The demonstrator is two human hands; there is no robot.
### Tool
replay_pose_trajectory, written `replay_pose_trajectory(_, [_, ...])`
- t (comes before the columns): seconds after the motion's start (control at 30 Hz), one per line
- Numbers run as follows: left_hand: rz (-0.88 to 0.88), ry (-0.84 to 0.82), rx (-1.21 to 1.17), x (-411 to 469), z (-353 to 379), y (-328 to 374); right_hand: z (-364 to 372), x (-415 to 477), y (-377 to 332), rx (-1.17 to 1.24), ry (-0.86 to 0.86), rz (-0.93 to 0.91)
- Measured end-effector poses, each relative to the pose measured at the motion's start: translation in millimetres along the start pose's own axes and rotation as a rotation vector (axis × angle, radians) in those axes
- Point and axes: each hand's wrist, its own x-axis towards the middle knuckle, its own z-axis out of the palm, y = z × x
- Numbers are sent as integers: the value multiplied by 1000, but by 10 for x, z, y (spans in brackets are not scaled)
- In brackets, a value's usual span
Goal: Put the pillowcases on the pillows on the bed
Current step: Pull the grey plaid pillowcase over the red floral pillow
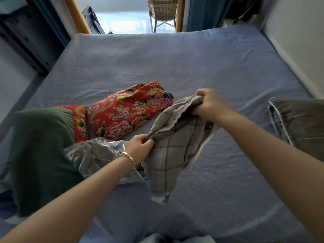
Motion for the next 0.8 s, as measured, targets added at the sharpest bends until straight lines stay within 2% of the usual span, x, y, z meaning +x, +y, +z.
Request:
replay_pose_trajectory(0.07, [-73, -64, -110, 62, -9, 101, -11, 35, 165, -229, 151, 4])
replay_pose_trajectory(0.13, [-181, -118, -350, 77, 28, 229, 63, -13, 239, -382, 286, 67])
replay_pose_trajectory(0.2, [-298, -74, -589, 97, 61, 335, 197, -162, 181, -375, 320, 121])
replay_pose_trajectory(0.27, [-415, -37, -812, 132, 70, 417, 363, -343, 68, -159, 177, 227])
replay_pose_trajectory(0.4, [-439, -99, -1135, 161, 28, 520, 523, -563, -48, 691, -369, 601])
replay_pose_trajectory(0.47, [-397, -141, -1204, 138, 9, 538, 536, -599, -42, 767, -516, 672])
replay_pose_trajectory(0.53, [-365, -132, -1221, 122, -3, 526, 559, -603, -14, 656, -533, 589])
replay_pose_trajectory(0.67, [-259, -33, -977, 81, -118, 373, 605, -606, 68, 537, -240, 243])
replay_pose_trajectory(0.73, [-190, 48, -703, 38, -263, 266, 632, -675, 151, 393, -106, -51])
replay_pose_trajectory(0.8, [-220, 128, -304, 58, -350, 114, 721, -749, 240, 139, 48, -342])
